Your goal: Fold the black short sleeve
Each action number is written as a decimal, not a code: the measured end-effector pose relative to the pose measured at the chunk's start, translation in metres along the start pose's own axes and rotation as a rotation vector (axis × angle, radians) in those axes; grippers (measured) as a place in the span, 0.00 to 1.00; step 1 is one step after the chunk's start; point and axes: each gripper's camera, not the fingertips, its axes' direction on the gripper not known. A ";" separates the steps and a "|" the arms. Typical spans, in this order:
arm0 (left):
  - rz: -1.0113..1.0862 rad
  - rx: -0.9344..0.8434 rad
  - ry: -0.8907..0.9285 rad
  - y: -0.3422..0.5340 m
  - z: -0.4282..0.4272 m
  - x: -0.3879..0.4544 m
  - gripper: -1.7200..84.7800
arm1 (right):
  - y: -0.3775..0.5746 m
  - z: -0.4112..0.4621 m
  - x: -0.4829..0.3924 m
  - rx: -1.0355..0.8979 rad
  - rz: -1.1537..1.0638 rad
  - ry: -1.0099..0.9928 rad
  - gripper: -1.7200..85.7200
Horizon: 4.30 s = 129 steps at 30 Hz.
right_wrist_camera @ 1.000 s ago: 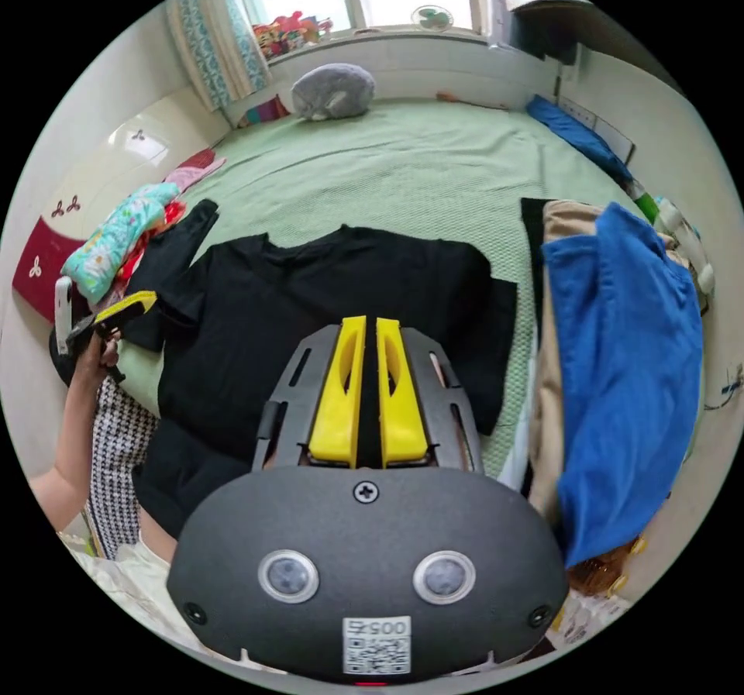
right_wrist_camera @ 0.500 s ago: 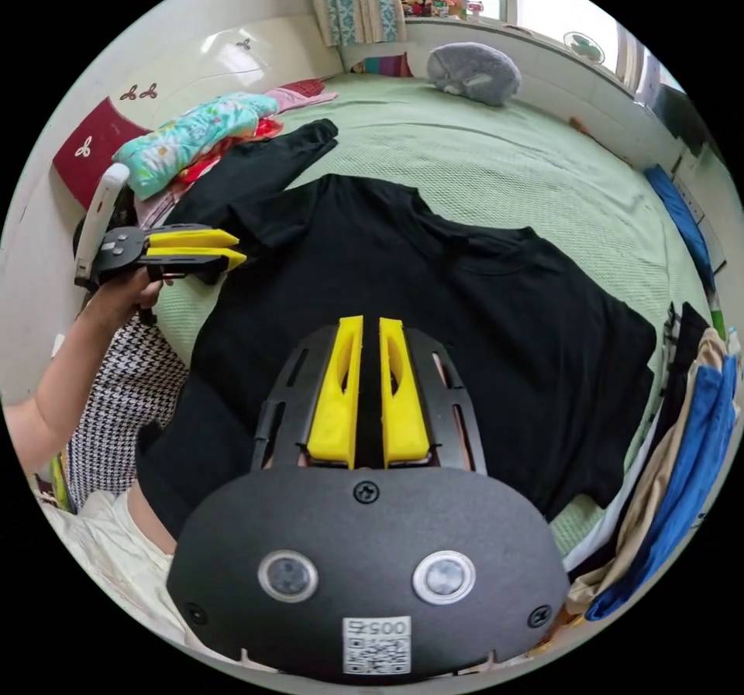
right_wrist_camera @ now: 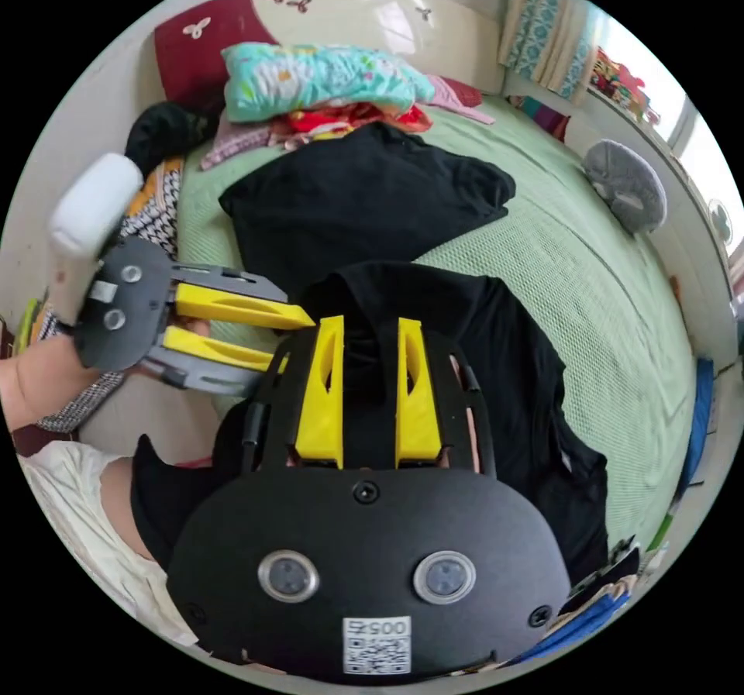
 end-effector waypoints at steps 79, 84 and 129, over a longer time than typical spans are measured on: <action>-0.021 0.017 0.114 -0.080 -0.005 0.105 0.05 | 0.225 -0.004 0.102 -0.108 0.776 0.113 0.03; -0.055 -0.068 0.039 -0.027 -0.008 0.138 0.02 | 0.255 -0.008 0.054 -0.227 0.800 0.039 0.01; -0.413 0.010 -0.004 0.028 -0.131 0.292 0.02 | 0.222 0.044 -0.082 -0.051 1.026 0.246 0.00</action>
